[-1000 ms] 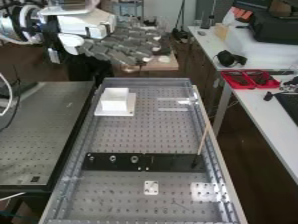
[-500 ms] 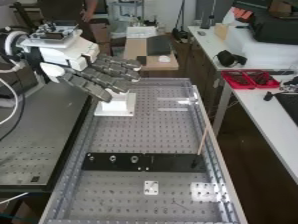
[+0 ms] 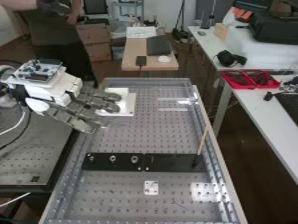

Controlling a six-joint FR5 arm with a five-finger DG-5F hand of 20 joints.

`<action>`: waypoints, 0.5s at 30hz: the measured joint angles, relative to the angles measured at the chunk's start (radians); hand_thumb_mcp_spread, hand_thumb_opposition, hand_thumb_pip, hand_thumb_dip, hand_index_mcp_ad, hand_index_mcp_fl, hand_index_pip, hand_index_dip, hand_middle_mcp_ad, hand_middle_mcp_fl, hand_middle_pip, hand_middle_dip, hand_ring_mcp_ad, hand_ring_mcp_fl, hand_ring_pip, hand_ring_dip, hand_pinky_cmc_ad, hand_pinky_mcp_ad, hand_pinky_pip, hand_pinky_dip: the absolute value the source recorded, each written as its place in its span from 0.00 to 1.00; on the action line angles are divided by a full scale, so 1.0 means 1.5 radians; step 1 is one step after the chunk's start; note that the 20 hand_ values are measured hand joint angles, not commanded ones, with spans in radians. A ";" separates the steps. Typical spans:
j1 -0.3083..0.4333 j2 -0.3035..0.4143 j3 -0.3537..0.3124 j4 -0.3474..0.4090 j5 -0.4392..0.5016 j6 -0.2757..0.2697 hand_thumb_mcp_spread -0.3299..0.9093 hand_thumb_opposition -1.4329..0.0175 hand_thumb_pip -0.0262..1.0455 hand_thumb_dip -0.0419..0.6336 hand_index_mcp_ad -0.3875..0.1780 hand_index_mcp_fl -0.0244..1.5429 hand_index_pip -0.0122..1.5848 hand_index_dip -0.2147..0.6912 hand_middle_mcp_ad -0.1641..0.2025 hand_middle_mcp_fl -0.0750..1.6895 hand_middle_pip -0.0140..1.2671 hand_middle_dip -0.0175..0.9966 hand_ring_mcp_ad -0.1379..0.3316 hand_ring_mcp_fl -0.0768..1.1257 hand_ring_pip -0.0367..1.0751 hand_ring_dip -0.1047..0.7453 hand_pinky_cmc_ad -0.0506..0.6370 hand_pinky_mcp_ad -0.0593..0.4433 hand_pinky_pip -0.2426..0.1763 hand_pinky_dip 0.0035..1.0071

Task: Grab the smaller nut and place it in the white container

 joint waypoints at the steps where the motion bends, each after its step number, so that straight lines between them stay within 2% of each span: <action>1: -0.005 -0.006 -0.007 0.008 -0.007 0.000 0.54 0.48 0.47 0.25 0.67 0.04 0.08 0.17 0.56 0.05 0.11 0.13 0.74 0.06 0.11 0.14 0.43 0.54 0.36 0.39; 4: -0.016 -0.022 -0.028 0.037 -0.020 -0.005 0.55 0.48 0.47 0.27 0.64 0.04 0.10 0.18 0.55 0.05 0.11 0.13 0.74 0.06 0.11 0.14 0.42 0.54 0.36 0.38; 13: -0.039 -0.063 -0.077 0.132 -0.025 0.006 0.55 0.48 0.48 0.27 0.64 0.05 0.20 0.19 0.55 0.06 0.11 0.14 0.74 0.06 0.11 0.14 0.42 0.54 0.36 0.35; 15: -0.041 -0.069 -0.084 0.148 -0.025 0.005 0.55 0.48 0.52 0.27 0.64 0.05 0.23 0.19 0.55 0.06 0.11 0.14 0.74 0.06 0.11 0.14 0.41 0.54 0.36 0.35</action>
